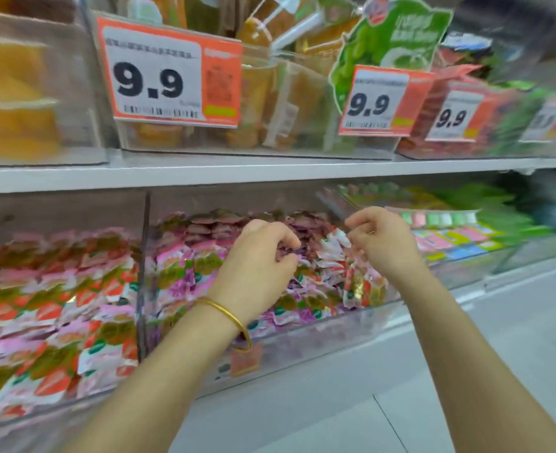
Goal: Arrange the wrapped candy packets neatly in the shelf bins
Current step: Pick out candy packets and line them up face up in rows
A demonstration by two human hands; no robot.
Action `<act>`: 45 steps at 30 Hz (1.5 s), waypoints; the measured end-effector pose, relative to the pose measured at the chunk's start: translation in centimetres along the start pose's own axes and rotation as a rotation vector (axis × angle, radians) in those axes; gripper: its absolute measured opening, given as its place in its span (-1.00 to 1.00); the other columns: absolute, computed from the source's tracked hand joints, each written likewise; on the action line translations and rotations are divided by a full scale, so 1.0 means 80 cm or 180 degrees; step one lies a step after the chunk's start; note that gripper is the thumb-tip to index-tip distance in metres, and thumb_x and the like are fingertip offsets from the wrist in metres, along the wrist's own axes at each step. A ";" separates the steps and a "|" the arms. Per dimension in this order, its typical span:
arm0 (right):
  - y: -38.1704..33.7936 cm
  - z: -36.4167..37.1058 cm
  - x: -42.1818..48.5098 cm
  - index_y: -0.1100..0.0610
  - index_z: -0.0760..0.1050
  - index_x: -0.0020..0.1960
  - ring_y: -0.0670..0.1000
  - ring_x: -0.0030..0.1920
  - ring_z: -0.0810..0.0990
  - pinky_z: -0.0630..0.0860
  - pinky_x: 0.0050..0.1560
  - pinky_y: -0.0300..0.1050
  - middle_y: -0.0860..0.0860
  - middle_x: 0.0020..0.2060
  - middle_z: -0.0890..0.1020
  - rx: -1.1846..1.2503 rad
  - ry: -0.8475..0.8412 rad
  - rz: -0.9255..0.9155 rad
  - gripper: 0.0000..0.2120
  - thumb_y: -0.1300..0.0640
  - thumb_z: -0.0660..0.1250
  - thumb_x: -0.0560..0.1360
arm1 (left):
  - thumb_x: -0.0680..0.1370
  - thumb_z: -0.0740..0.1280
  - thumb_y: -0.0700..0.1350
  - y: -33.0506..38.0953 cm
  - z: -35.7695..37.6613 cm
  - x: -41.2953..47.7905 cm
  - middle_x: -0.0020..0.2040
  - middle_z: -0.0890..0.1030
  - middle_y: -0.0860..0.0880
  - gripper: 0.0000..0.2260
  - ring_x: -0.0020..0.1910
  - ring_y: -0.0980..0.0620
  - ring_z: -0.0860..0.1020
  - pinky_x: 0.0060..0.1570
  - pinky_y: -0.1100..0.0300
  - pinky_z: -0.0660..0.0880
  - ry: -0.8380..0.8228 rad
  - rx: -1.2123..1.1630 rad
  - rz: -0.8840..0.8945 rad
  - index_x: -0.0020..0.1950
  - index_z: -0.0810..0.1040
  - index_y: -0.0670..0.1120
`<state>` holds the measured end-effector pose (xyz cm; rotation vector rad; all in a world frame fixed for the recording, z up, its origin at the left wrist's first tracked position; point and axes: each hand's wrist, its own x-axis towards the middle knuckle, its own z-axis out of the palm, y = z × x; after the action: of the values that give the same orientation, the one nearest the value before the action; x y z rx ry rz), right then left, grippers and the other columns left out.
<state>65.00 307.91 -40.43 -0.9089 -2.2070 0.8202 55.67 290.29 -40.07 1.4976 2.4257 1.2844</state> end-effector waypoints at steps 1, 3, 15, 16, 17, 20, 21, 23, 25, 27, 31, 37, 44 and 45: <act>0.007 0.000 0.005 0.16 0.55 -0.06 0.05 -0.28 0.54 0.47 -0.27 -0.12 0.05 -0.28 0.59 -0.0273 0.0050 -0.0058 -0.82 0.36 0.24 0.45 | 0.49 0.30 -0.22 -0.001 0.009 0.007 -0.10 0.36 0.09 -0.86 -0.07 0.09 0.45 -0.14 0.44 0.23 -0.0003 0.0002 -0.0009 -0.01 0.54 -0.02; 0.015 0.006 0.015 0.11 0.57 -0.02 0.08 -0.10 0.57 0.51 -0.06 -0.06 0.07 -0.12 0.62 -0.0769 -0.0024 -0.0296 -0.83 0.29 0.31 0.44 | 0.50 0.28 -0.22 -0.007 0.022 0.015 -0.09 0.36 0.11 -0.86 -0.13 0.17 0.44 -0.17 0.45 0.22 0.0029 -0.0071 -0.0068 -0.05 0.51 0.02; 0.020 0.052 0.034 0.10 0.45 0.29 0.18 0.19 0.46 0.46 0.11 0.00 0.15 0.19 0.48 -0.2021 -0.0789 -0.0320 -0.58 -0.05 0.34 0.49 | 0.53 0.27 -0.22 -0.010 0.036 0.025 -0.02 0.54 0.09 -0.87 -0.12 0.26 0.49 -0.26 0.59 0.37 -0.0028 -0.0863 -0.0511 -0.03 0.55 -0.01; 0.019 0.050 0.034 0.11 0.48 0.27 0.19 0.18 0.48 0.47 0.13 0.04 0.16 0.19 0.50 -0.1845 -0.0728 -0.0250 -0.60 -0.03 0.35 0.49 | 0.54 0.26 -0.20 -0.010 0.035 0.024 -0.02 0.53 0.10 -0.88 -0.11 0.26 0.48 -0.26 0.59 0.38 -0.0040 -0.0900 -0.0546 -0.02 0.55 -0.02; 0.019 0.049 0.033 0.12 0.50 0.25 0.19 0.16 0.50 0.47 0.13 0.06 0.16 0.18 0.51 -0.1710 -0.0685 -0.0194 -0.62 0.00 0.35 0.49 | 0.54 0.26 -0.19 -0.010 0.034 0.023 -0.02 0.53 0.12 -0.88 -0.10 0.27 0.48 -0.26 0.59 0.38 -0.0058 -0.0937 -0.0575 0.00 0.55 -0.01; 0.018 0.046 0.030 0.16 0.52 0.19 0.21 0.08 0.53 0.51 0.03 0.03 0.18 0.13 0.55 -0.1690 -0.0531 -0.0187 -0.72 0.15 0.32 0.49 | 0.55 0.26 -0.18 -0.009 0.031 0.020 -0.06 0.52 0.17 -0.88 -0.12 0.27 0.48 -0.29 0.56 0.39 -0.0092 -0.0986 -0.0653 0.00 0.55 0.00; 0.017 0.046 0.029 0.18 0.52 0.15 0.23 0.06 0.54 0.52 -0.01 0.03 0.19 0.11 0.57 -0.1720 -0.0421 -0.0192 -0.74 0.21 0.30 0.47 | 0.55 0.26 -0.18 -0.008 0.030 0.018 -0.07 0.52 0.16 -0.88 -0.14 0.26 0.48 -0.30 0.55 0.39 -0.0096 -0.1011 -0.0669 0.00 0.55 0.00; 0.018 0.046 0.028 0.21 0.53 0.10 0.24 0.05 0.55 0.53 -0.03 0.05 0.19 0.11 0.58 -0.1694 -0.0187 -0.0182 -0.78 0.22 0.28 0.46 | 0.55 0.25 -0.18 -0.007 0.028 0.016 -0.06 0.52 0.15 -0.87 -0.17 0.23 0.48 -0.30 0.49 0.40 -0.0129 -0.1069 -0.0736 0.02 0.55 0.00; 0.019 0.045 0.026 0.23 0.54 0.07 0.25 0.05 0.56 0.54 -0.03 0.07 0.19 0.10 0.60 -0.1552 -0.0045 -0.0206 -0.78 0.16 0.30 0.47 | 0.56 0.25 -0.17 -0.008 0.028 0.015 -0.04 0.53 0.15 -0.88 -0.17 0.19 0.51 -0.29 0.47 0.40 -0.0164 -0.1171 -0.0862 0.03 0.53 0.01; 0.018 0.040 0.023 0.22 0.55 0.06 0.23 0.02 0.57 0.54 -0.06 0.03 0.19 0.05 0.63 -0.1500 0.0137 -0.0302 -0.79 0.18 0.31 0.46 | 0.56 0.25 -0.16 -0.008 0.028 0.015 -0.01 0.57 0.08 -0.87 -0.15 0.11 0.58 -0.20 0.38 0.49 -0.0203 -0.1453 -0.1061 0.08 0.52 -0.01; -0.001 0.029 0.004 0.17 0.59 0.08 0.11 0.01 0.58 0.49 -0.02 -0.06 0.10 0.00 0.65 -0.1078 0.0515 -0.0669 -0.76 0.23 0.31 0.43 | 0.59 0.23 -0.15 -0.002 0.029 0.016 0.19 0.51 -0.13 -0.65 0.12 -0.03 0.56 0.07 0.12 0.55 -0.0466 -0.2907 -0.1683 0.36 0.35 -0.17; -0.034 0.048 -0.046 0.02 0.46 0.09 -0.06 -0.01 0.54 0.49 0.01 -0.05 -0.08 -0.02 0.59 -0.0159 -0.0733 -0.1373 -0.73 0.07 0.32 0.39 | 0.57 0.25 0.02 -0.006 0.022 0.018 -0.06 0.54 -0.14 -0.65 -0.19 0.01 0.58 -0.17 0.14 0.54 -0.0297 -0.4222 -0.1944 0.22 0.43 -0.20; -0.048 0.050 -0.039 0.01 0.40 0.06 -0.01 -0.13 0.56 0.52 -0.16 -0.13 0.04 -0.11 0.60 0.1440 -0.0476 -0.0650 -0.78 0.21 0.36 0.49 | 0.57 0.26 -0.20 -0.022 0.017 0.010 0.15 0.59 -0.19 -0.71 0.06 -0.12 0.61 -0.09 0.04 0.61 -0.0258 -0.3852 -0.1685 0.29 0.41 -0.12; -0.048 0.051 -0.037 0.03 0.41 0.09 -0.02 -0.18 0.54 0.51 -0.17 -0.14 0.05 -0.12 0.57 0.1308 -0.0381 -0.0574 -0.74 0.17 0.40 0.46 | 0.56 0.26 -0.22 -0.022 0.016 0.007 0.14 0.60 -0.18 -0.72 0.07 -0.11 0.61 -0.09 0.03 0.60 -0.0283 -0.3818 -0.1634 0.27 0.42 -0.09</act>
<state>62.34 302.18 -41.04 -0.4654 -2.0690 1.2057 54.60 291.18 -41.81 0.5247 1.2646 1.8621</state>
